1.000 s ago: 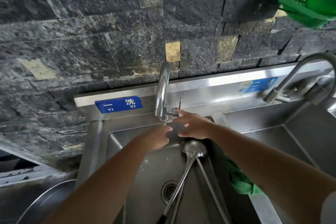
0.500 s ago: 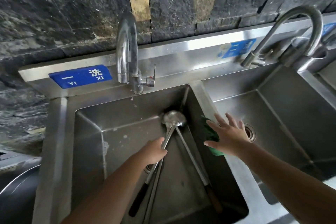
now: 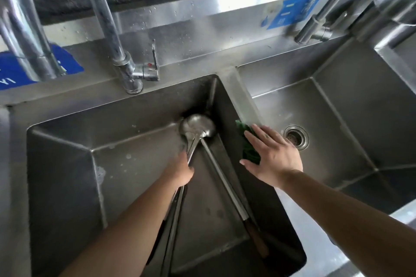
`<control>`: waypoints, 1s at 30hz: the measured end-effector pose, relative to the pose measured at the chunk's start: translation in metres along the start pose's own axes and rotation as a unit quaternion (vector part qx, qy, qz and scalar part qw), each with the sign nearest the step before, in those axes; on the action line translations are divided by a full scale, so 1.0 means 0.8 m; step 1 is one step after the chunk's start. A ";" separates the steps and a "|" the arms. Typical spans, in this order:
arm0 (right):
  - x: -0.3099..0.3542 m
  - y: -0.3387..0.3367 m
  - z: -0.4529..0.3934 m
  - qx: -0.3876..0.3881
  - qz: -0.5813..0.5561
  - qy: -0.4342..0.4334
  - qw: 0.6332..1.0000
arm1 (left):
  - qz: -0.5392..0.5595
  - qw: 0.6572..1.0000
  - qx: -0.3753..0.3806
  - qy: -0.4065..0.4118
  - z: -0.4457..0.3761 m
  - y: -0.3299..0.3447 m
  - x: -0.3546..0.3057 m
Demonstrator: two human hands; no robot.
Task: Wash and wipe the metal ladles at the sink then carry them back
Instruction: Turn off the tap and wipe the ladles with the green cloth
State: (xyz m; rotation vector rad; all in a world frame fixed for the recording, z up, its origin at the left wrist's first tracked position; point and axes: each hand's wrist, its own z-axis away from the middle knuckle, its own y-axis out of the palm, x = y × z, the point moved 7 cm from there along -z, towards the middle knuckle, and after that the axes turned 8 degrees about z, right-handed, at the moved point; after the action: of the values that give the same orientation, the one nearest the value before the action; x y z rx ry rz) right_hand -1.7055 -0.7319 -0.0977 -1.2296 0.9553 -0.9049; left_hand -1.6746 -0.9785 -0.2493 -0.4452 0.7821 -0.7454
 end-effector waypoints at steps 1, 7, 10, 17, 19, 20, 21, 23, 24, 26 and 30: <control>-0.001 0.002 -0.003 -0.017 -0.006 0.003 1.000 | 0.000 1.000 -0.003 -0.002 -0.009 0.002 0.001; 0.000 0.002 -0.008 -0.075 -0.002 -0.004 0.997 | -0.002 0.999 -0.031 -0.020 -0.041 0.013 0.005; 0.001 -0.001 -0.006 -0.095 0.006 -0.011 0.995 | 0.005 0.999 -0.049 -0.023 -0.055 0.011 0.013; 0.004 -0.002 0.001 -0.140 -0.001 -0.047 0.989 | -0.033 0.998 -0.014 0.052 -0.068 0.004 -0.012; 0.005 -0.001 0.001 -0.149 -0.003 -0.052 0.988 | 0.019 0.999 0.003 0.045 -0.065 0.001 -0.010; 0.005 -0.001 0.001 -0.153 -0.004 -0.054 0.987 | 0.064 0.997 0.017 0.033 -0.062 0.001 -0.007; 0.005 0.000 0.001 -0.156 -0.006 -0.055 0.986 | 0.111 0.993 0.036 0.018 -0.057 0.001 -0.005; 0.006 -0.001 0.002 -0.162 -0.012 -0.058 0.985 | 0.180 0.981 0.070 -0.003 -0.044 0.001 -0.003; 0.005 -0.001 0.002 -0.161 -0.016 -0.056 0.985 | 0.194 0.978 0.080 -0.003 -0.037 -0.001 -0.005; 0.005 0.000 0.003 -0.158 -0.025 -0.054 0.986 | 0.228 0.970 0.082 0.007 -0.017 -0.010 -0.008; 0.002 0.001 0.001 -0.156 -0.033 -0.049 0.986 | 0.268 0.959 0.077 0.049 0.035 -0.045 -0.028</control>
State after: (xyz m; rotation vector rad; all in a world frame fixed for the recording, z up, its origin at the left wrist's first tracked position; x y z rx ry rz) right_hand -1.7040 -0.7328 -0.0986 -1.5643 1.0068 -0.7552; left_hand -1.6797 -0.9831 -0.1989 -0.0435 0.8797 -0.3172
